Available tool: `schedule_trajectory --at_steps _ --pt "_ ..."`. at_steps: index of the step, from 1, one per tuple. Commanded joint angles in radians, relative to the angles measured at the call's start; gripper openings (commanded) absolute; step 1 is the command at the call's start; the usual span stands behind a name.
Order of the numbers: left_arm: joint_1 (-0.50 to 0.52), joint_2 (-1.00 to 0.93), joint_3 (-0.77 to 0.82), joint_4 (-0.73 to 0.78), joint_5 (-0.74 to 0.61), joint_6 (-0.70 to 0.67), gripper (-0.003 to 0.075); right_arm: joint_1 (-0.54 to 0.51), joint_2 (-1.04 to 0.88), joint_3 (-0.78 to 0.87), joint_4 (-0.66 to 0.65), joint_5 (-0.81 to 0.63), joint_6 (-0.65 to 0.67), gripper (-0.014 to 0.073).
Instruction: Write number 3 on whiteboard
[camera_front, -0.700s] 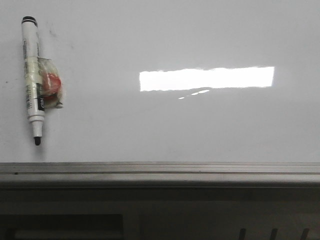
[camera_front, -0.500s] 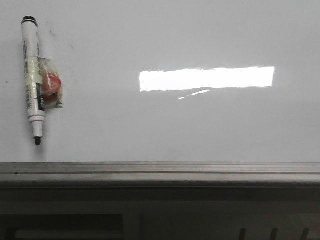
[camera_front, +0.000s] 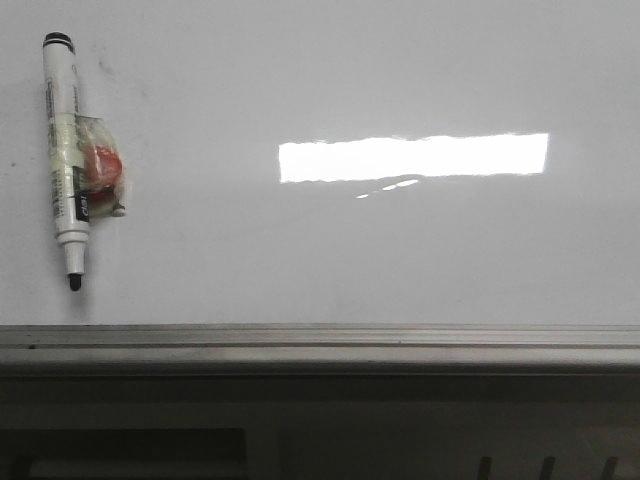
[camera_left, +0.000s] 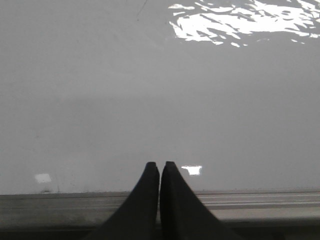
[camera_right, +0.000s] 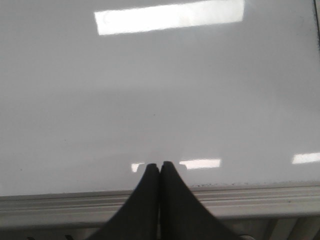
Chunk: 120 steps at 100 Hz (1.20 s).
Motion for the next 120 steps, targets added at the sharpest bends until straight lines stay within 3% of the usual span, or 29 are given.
schedule_trajectory --at_steps 1,64,80,120 --pt "0.004 -0.025 0.034 -0.003 -0.067 -0.011 -0.002 -0.006 -0.016 0.023 -0.011 -0.016 -0.004 -0.0054" --pt "0.004 -0.025 0.034 0.062 -0.069 -0.011 -0.002 -0.006 -0.016 0.023 -0.011 -0.018 -0.004 -0.0054" --pt "0.004 -0.025 0.034 0.087 -0.112 -0.011 -0.002 -0.006 -0.016 0.023 -0.019 -0.126 -0.004 -0.0054" --pt "0.004 -0.025 0.034 0.096 -0.166 -0.011 -0.002 -0.006 -0.016 0.023 -0.018 -0.198 -0.004 -0.0054"
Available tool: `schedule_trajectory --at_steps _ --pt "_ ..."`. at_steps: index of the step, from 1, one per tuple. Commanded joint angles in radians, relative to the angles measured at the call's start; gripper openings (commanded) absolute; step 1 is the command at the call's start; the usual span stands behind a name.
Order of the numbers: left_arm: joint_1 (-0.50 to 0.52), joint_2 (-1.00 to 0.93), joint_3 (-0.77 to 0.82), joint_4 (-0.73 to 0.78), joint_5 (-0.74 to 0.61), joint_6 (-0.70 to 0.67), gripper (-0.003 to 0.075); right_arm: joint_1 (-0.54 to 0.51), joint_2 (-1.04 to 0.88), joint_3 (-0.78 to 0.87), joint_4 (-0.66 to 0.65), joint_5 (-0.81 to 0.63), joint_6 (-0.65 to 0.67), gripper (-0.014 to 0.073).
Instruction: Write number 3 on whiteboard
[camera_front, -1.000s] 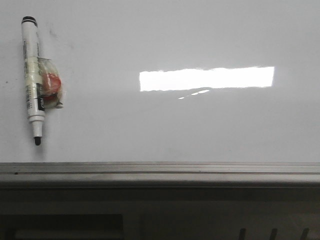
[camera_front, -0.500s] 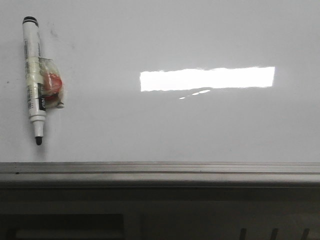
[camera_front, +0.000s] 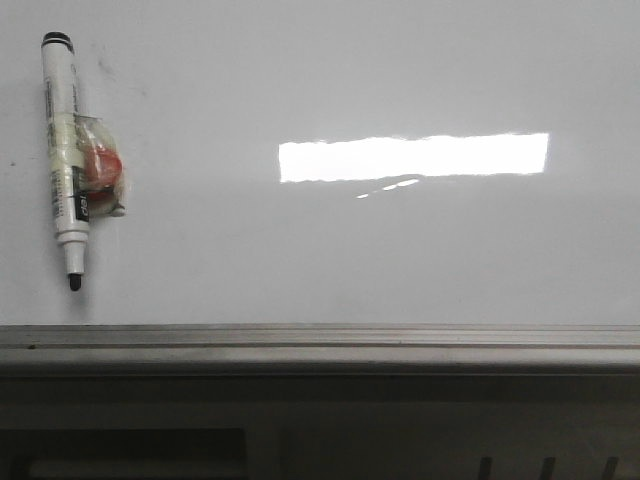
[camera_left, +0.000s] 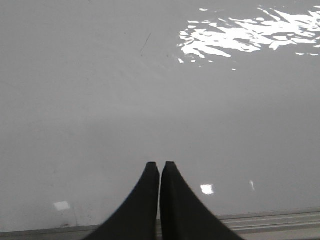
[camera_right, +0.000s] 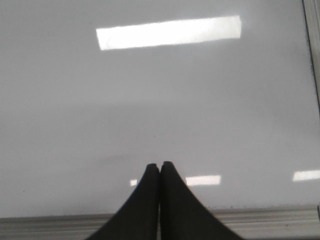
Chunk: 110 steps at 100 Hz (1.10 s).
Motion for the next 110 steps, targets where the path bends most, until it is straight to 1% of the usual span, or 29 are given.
schedule_trajectory --at_steps 1,12,19,27,30,38,45,59,76,95,99,102,109,110 --pt "0.004 -0.025 0.034 0.003 -0.088 -0.011 -0.002 -0.006 -0.016 0.023 -0.01 -0.124 -0.004 -0.0054" --pt "0.004 -0.025 0.034 0.003 -0.09 -0.011 -0.002 -0.006 -0.016 0.023 0.008 -0.111 -0.004 -0.0054" --pt "0.004 -0.023 0.034 -0.011 -0.107 -0.011 -0.002 -0.006 -0.014 0.023 0.063 -0.103 -0.004 -0.0054" --pt "0.004 -0.006 0.027 -0.031 -0.125 -0.011 -0.002 -0.006 -0.005 0.019 0.178 -0.097 -0.004 -0.0054" --pt "0.004 0.003 0.022 -0.031 -0.128 -0.011 -0.002 -0.006 0.002 0.013 0.201 -0.082 -0.004 -0.0054" --pt "0.004 0.044 0.011 -0.034 -0.133 -0.011 -0.002 -0.006 0.037 -0.009 0.203 -0.053 -0.004 -0.0054" --pt "0.004 0.088 -0.012 -0.074 -0.133 -0.011 -0.002 -0.006 0.082 -0.029 0.205 -0.046 -0.004 -0.0054" --pt "0.004 0.209 -0.088 -0.083 -0.129 -0.011 -0.002 -0.006 0.17 -0.092 0.205 -0.026 -0.004 -0.0054" --pt "0.004 0.336 -0.198 -0.209 -0.131 -0.011 -0.002 -0.006 0.242 -0.173 0.205 -0.014 -0.004 -0.0054" --pt "0.004 0.39 -0.238 -0.201 -0.122 -0.011 -0.0018 -0.006 0.26 -0.185 0.205 -0.014 -0.004 -0.0054" --pt "0.004 0.391 -0.238 -0.2 -0.125 -0.011 0.0002 -0.006 0.26 -0.185 0.205 -0.014 -0.004 -0.0054" --pt "0.002 0.391 -0.238 -0.197 -0.125 -0.003 0.0034 -0.006 0.26 -0.185 0.205 -0.014 -0.004 -0.0054" --pt "0.002 0.391 -0.238 -0.197 -0.141 0.0 0.0166 -0.006 0.26 -0.185 0.205 -0.016 -0.004 -0.0054" --pt "0.002 0.391 -0.238 -0.197 -0.148 0.0 0.0197 -0.006 0.26 -0.185 0.205 -0.016 -0.004 -0.0054"
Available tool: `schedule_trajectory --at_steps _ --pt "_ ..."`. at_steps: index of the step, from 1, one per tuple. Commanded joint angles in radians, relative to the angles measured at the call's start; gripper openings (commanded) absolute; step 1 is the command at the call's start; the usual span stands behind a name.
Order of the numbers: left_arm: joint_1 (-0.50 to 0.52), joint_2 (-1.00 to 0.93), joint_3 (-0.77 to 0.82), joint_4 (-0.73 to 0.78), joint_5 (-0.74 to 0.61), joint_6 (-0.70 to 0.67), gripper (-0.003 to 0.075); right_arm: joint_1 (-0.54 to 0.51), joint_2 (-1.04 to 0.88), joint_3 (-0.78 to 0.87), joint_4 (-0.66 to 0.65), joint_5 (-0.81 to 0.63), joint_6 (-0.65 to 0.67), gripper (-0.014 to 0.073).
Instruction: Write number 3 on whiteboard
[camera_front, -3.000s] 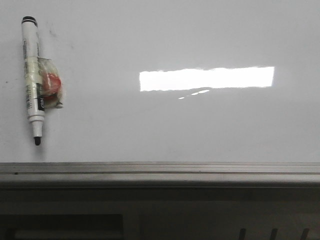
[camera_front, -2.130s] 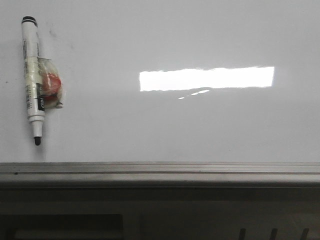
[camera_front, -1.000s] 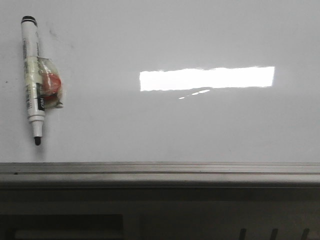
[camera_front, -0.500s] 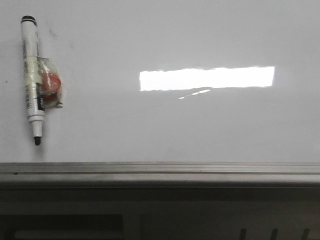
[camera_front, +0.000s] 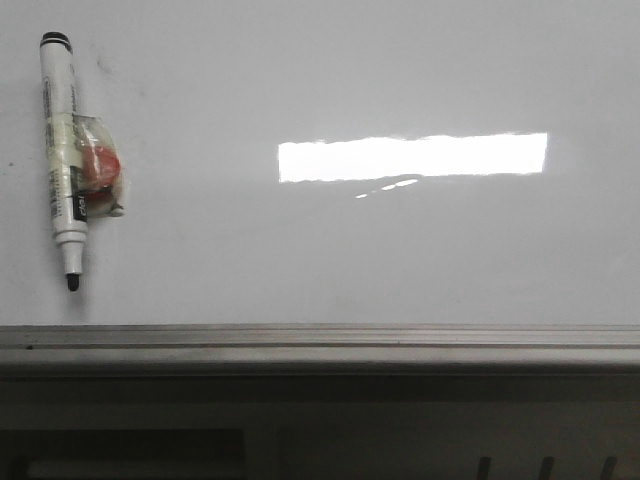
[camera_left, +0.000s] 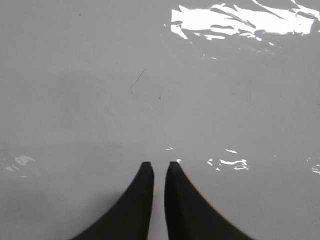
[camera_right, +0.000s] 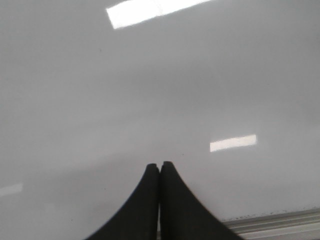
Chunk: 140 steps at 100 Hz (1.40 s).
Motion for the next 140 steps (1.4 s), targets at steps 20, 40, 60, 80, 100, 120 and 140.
schedule_trajectory --at_steps 20,40,60,80,100,120,140 --pt "0.002 0.021 -0.022 -0.032 -0.242 0.0 0.0387 -0.006 0.02 -0.036 0.005 -0.102 -0.004 -0.0054" --pt "-0.085 0.025 -0.026 -0.034 -0.237 0.0 0.0386 -0.006 0.02 -0.038 0.006 -0.132 -0.004 -0.0054" --pt "-0.354 0.052 -0.026 -0.038 -0.308 0.0 0.0387 -0.006 0.02 -0.038 0.006 -0.142 -0.004 -0.0054" --pt "-0.647 0.121 -0.026 -0.149 -0.403 -0.003 0.0386 -0.006 0.02 -0.038 0.006 -0.143 -0.004 -0.0054" --pt "-0.81 0.279 -0.026 -0.232 -0.512 -0.003 0.0386 -0.006 0.02 -0.038 0.006 -0.143 -0.004 -0.0054" --pt "-0.835 0.447 -0.026 -0.309 -0.638 -0.003 0.0386 -0.006 0.02 -0.038 0.006 -0.146 -0.004 -0.0054" --pt "-0.835 0.575 -0.026 -0.334 -0.753 -0.075 0.0386 -0.006 0.02 -0.038 0.006 -0.146 -0.004 -0.0054"
